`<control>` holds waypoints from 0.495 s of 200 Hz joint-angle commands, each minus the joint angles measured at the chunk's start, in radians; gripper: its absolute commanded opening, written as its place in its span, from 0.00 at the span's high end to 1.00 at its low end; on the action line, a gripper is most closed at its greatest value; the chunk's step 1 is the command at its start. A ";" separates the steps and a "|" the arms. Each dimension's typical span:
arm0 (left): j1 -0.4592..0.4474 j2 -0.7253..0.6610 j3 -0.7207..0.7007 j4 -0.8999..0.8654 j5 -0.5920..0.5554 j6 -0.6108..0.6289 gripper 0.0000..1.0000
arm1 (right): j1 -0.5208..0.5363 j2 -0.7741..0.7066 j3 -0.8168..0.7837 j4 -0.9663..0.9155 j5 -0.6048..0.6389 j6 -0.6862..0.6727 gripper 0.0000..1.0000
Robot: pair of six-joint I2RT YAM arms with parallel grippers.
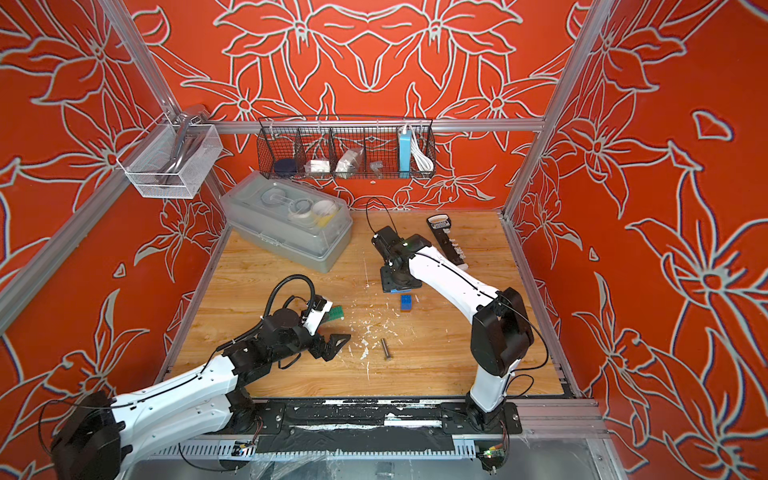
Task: Assemble a spoon with lego
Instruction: Pick up the lego brick from the center of the board, then assemble the lego brick with the lego brick.
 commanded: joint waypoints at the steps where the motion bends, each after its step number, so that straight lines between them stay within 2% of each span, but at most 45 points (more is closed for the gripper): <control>1: -0.013 0.016 0.025 0.052 0.006 0.024 0.02 | -0.023 -0.011 -0.046 -0.013 0.002 0.016 0.47; 99: -0.017 0.009 0.025 0.035 -0.015 0.019 0.02 | -0.055 0.004 -0.125 0.081 -0.068 0.025 0.47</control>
